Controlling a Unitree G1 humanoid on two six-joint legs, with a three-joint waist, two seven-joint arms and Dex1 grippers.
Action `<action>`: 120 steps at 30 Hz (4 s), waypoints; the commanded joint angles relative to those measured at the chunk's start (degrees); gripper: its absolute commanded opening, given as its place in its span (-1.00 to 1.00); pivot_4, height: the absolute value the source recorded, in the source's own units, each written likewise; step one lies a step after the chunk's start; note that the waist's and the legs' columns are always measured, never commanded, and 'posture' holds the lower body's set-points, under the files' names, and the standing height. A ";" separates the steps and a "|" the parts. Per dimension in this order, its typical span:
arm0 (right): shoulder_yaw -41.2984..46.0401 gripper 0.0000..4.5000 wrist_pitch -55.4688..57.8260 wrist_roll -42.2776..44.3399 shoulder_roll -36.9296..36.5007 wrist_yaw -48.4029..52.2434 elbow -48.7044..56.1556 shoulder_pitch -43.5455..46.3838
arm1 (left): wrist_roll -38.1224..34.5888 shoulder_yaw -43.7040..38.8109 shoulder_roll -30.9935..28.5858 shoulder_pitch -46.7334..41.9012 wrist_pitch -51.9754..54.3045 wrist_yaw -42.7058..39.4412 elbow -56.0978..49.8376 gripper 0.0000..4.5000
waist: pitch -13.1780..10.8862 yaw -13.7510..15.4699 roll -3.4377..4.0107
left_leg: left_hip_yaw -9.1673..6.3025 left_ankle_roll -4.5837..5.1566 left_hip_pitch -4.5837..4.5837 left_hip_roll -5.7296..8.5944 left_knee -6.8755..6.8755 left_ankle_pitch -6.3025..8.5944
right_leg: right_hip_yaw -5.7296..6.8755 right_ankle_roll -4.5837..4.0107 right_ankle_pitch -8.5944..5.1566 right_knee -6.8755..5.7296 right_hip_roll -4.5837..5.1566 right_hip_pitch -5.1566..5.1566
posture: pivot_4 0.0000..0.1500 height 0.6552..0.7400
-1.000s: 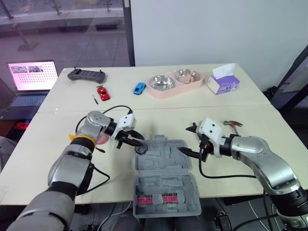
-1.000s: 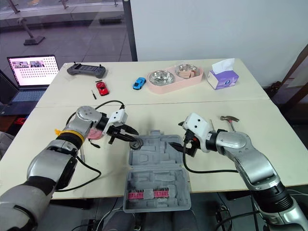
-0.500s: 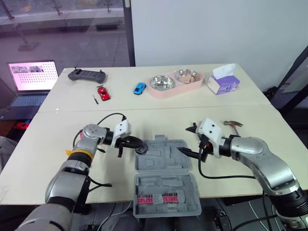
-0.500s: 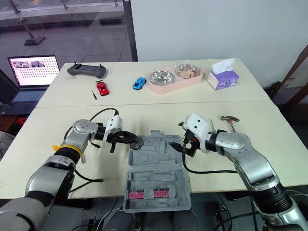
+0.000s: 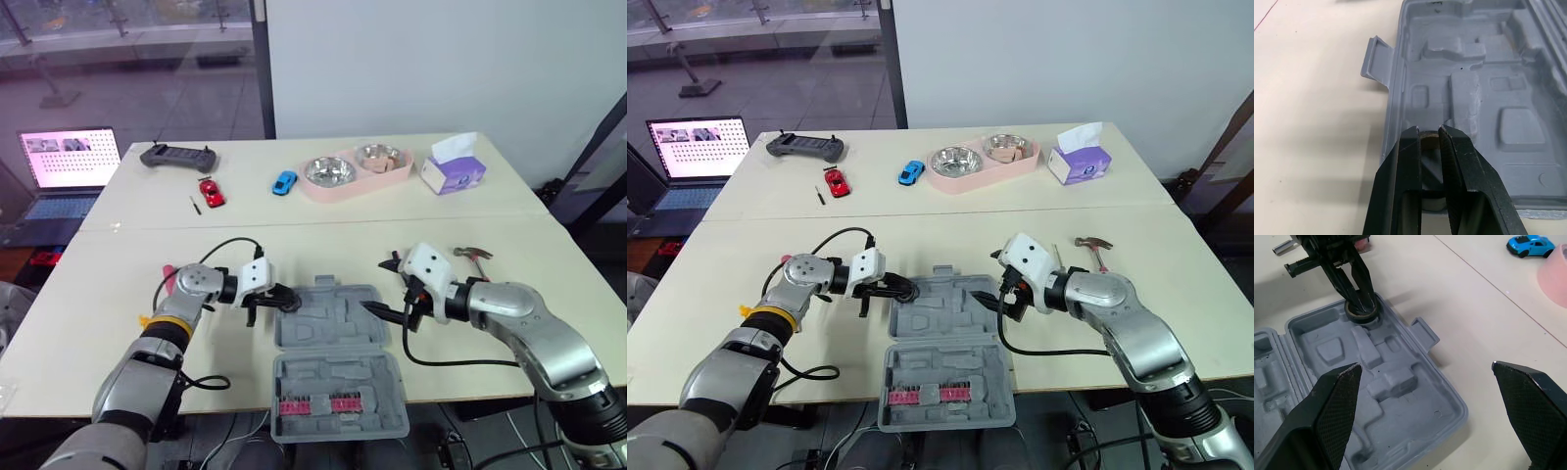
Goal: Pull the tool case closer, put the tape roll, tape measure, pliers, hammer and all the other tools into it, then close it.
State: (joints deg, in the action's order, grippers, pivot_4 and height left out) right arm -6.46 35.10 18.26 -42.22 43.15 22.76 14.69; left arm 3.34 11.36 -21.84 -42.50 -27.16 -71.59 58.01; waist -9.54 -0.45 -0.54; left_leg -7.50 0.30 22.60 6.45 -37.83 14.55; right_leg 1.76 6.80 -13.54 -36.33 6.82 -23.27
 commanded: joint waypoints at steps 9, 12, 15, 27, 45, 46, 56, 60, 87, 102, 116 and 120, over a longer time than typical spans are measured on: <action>1.46 1.00 -0.27 -0.07 0.11 -0.40 2.18 0.46 | -4.30 -2.08 -0.18 0.21 3.60 -3.94 -1.37 -0.71 | 0.06 -0.14 0.03 | 0.00 0.04 -0.18 -0.01 0.15 0.02 | -0.01 0.01 -0.01 0.07 0.00 0.12 | 1.00 1.00; 1.43 1.00 -0.30 -0.02 0.11 -0.31 2.11 0.46 | -7.57 -3.61 0.38 0.65 5.90 -6.22 -4.73 -0.71 | 0.04 -0.15 0.00 | 0.00 0.04 -0.09 0.00 0.15 0.02 | -0.01 0.01 -0.01 0.07 0.00 0.03 | 1.00 1.00; 1.40 1.00 -0.34 -0.01 0.16 -0.28 2.06 0.50 | -7.59 -3.37 -0.01 1.29 6.56 -6.18 -5.75 -0.71 | 0.04 -0.03 0.00 | 0.00 0.03 -0.08 0.00 0.15 0.02 | -0.01 0.01 -0.01 0.08 0.00 0.03 | 1.00 1.00; 1.23 1.00 -0.26 0.00 0.18 -0.18 2.16 0.35 | -8.96 -4.83 -2.77 2.64 8.39 -6.16 -8.11 -0.71 | 0.03 -0.10 0.00 | 0.00 0.04 -0.08 0.00 0.21 0.02 | -0.01 0.00 -0.01 0.11 0.01 0.01 | 1.00 1.00; 1.22 1.00 -0.30 0.00 0.13 -0.09 2.22 0.27 | -5.12 -2.52 -2.52 5.42 6.05 -3.52 -5.41 -0.71 | 0.03 0.01 -0.01 | 0.00 -0.01 -0.08 0.00 0.41 0.00 | -0.03 0.00 -0.01 0.19 0.02 -0.05 | 1.00 1.00; 1.21 1.00 -0.23 0.01 0.09 -0.07 2.27 0.26 | -4.94 -2.46 -2.38 5.48 6.01 -3.42 -5.25 -0.71 | 0.03 -0.05 -0.01 | 0.00 -0.01 -0.08 0.00 0.43 0.00 | -0.03 0.00 -0.01 0.19 0.02 -0.06 | 1.00 1.00; 1.51 1.00 -0.07 0.08 -0.20 -0.04 2.58 0.00 | -5.32 -2.88 -2.91 3.99 6.66 -4.33 -4.73 -0.71 | 0.03 -0.03 -0.01 | 0.00 -0.04 -0.11 0.00 0.50 -0.02 | -0.04 0.00 -0.01 0.19 0.02 -0.08 | 1.00 1.00; 1.42 1.00 -0.13 0.00 -0.25 0.07 2.41 0.19 | -7.39 -3.98 -3.20 2.04 8.88 -6.63 -7.17 -0.71 | 0.01 -0.03 -0.03 | 0.00 -0.04 -0.10 0.00 0.51 -0.02 | -0.03 0.00 -0.01 0.19 0.02 -0.08 | 1.00 1.00; 2.62 1.00 -0.21 -0.03 -0.61 -0.18 1.88 -0.09 | -5.25 -2.25 -0.15 1.93 8.39 -2.62 -5.72 -0.71 | -0.04 0.09 -0.11 | 0.00 -0.07 -0.10 -0.02 0.60 -0.04 | -0.04 -0.01 -0.01 0.23 0.02 -0.11 | 1.00 1.00; 29.16 1.00 0.21 6.57 -2.96 0.45 6.22 -16.39 | -20.07 -16.37 -18.57 9.75 36.26 -5.84 -31.24 -0.71 | -0.06 -0.07 -0.08 | 0.00 -0.07 -0.11 -0.07 0.75 -0.04 | -0.08 -0.04 -0.03 0.27 -0.02 -0.16 | 1.00 1.00; 58.70 1.00 -21.37 3.82 2.67 8.83 -13.85 -45.14 | -14.95 -30.51 -41.60 31.71 13.70 3.41 -1.54 0.97 | -0.14 1.38 0.15 | 0.05 -0.31 -0.24 -0.27 0.91 0.12 | -0.31 -0.20 -0.38 1.02 0.02 0.03 | 1.00 1.00; 58.13 1.00 -26.68 2.77 0.62 9.63 -21.64 -43.77 | -15.92 -30.89 -41.05 32.73 12.10 2.61 -0.74 0.97 | -0.16 1.24 0.18 | 0.07 -0.28 -0.21 -0.25 0.96 0.12 | -0.29 -0.42 -0.22 1.05 0.02 -0.07 | 1.00 1.00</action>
State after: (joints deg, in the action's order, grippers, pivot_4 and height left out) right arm 50.30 11.07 21.09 -40.14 52.32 2.27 -29.33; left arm -11.84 -17.87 -61.70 -9.76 -13.63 -68.63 57.64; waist -9.69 0.79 -0.36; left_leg -7.42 0.03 22.39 6.19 -36.86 14.67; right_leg 1.48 6.38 -13.76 -35.31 6.83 -23.36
